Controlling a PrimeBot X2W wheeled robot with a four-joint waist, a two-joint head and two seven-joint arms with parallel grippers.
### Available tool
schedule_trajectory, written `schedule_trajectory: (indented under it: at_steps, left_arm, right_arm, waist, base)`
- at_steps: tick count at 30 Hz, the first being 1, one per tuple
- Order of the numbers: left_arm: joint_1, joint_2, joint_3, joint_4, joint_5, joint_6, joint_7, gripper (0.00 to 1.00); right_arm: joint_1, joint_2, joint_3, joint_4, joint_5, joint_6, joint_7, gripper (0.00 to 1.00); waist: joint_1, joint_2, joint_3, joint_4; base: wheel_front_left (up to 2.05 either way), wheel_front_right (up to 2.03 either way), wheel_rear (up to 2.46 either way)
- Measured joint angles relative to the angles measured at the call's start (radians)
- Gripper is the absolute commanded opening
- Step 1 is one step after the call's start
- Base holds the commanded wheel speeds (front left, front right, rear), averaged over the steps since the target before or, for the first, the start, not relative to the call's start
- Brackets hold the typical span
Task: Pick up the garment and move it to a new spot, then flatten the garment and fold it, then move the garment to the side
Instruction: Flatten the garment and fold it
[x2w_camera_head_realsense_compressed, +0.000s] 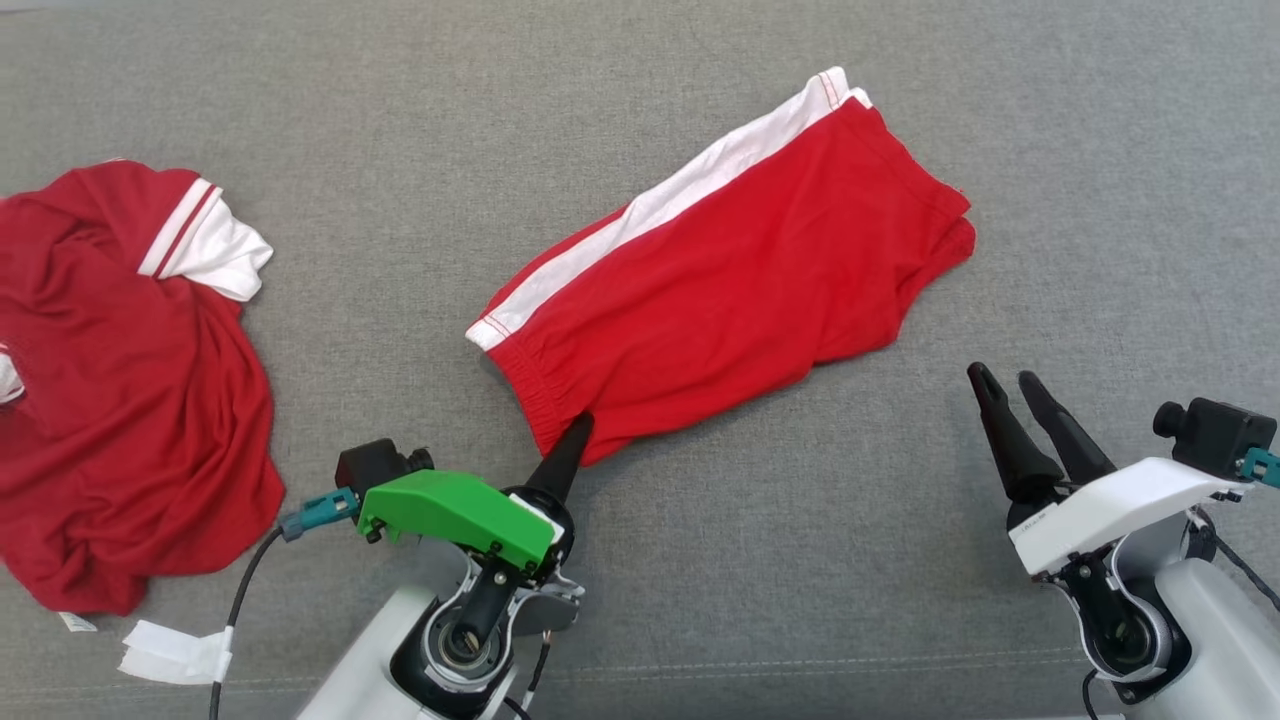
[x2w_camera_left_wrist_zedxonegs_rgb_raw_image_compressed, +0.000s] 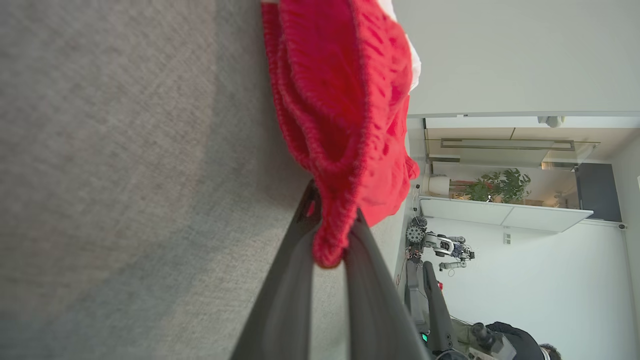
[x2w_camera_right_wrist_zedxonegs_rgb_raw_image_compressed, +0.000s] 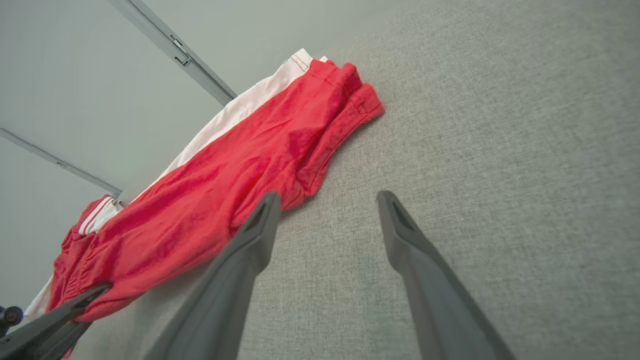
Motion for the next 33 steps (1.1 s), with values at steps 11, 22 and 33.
schedule_trajectory:
  at_steps: [11,22,33]
  left_arm:
    - [0.008,0.002,-0.015,-0.03,0.0,-0.005,0.009,0.0]
    - [0.007,-0.006,-0.027,-0.041,0.0,-0.014,0.013,0.0]
    - [0.007,-0.009,-0.03,-0.044,0.0,-0.014,0.012,0.0]
  right_arm:
    - [-0.083,0.095,-0.087,0.086,0.208,-0.037,0.109,1.0]
    - [-0.175,0.103,-0.131,0.176,0.247,-0.124,0.19,1.0]
    - [-0.26,0.128,-0.13,0.225,0.25,-0.133,0.211,1.0]
  waist:
    - [0.0,0.0,-0.001,0.066]
    - [0.0,0.0,0.021,0.122]
    - [0.0,0.0,0.032,0.134]
  base:
    - [0.0,0.0,0.0]
    - [0.0,0.0,0.0]
    - [0.0,0.0,0.0]
